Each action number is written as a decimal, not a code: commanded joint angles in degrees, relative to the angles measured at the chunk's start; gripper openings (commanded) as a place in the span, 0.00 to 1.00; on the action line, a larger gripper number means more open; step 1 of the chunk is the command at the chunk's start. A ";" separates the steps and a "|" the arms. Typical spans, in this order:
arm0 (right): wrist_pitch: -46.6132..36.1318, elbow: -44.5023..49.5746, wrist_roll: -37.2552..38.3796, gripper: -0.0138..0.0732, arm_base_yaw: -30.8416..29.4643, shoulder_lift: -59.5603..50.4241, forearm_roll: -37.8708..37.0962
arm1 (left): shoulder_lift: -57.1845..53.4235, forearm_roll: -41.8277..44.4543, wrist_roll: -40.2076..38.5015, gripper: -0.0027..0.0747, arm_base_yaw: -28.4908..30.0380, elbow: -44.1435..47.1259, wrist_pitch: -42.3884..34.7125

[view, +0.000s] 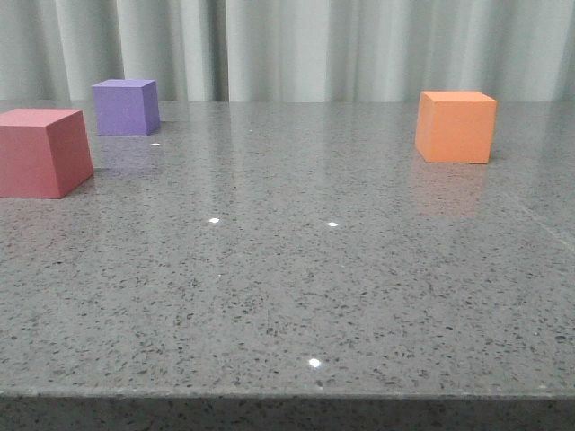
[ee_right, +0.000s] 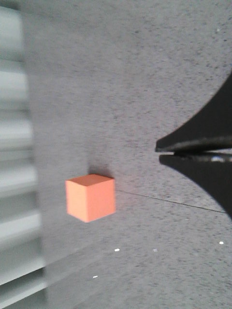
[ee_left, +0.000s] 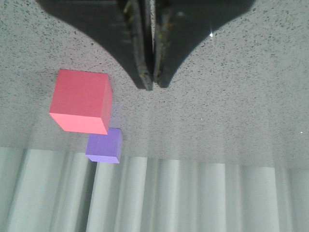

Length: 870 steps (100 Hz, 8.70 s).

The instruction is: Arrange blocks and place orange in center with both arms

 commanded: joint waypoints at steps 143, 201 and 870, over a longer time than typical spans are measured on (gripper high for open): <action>10.97 -45.28 -0.33 0.90 7.10 57.80 4.50 | -0.95 -0.07 -0.46 0.01 0.13 2.45 -4.83; 12.07 -61.43 -0.33 0.90 9.12 77.67 2.19 | -0.95 -0.07 -0.46 0.01 0.13 2.45 -4.83; -23.36 4.64 5.03 0.08 4.96 -1.09 -17.40 | 37.41 -0.99 -0.36 0.01 0.13 -54.39 39.15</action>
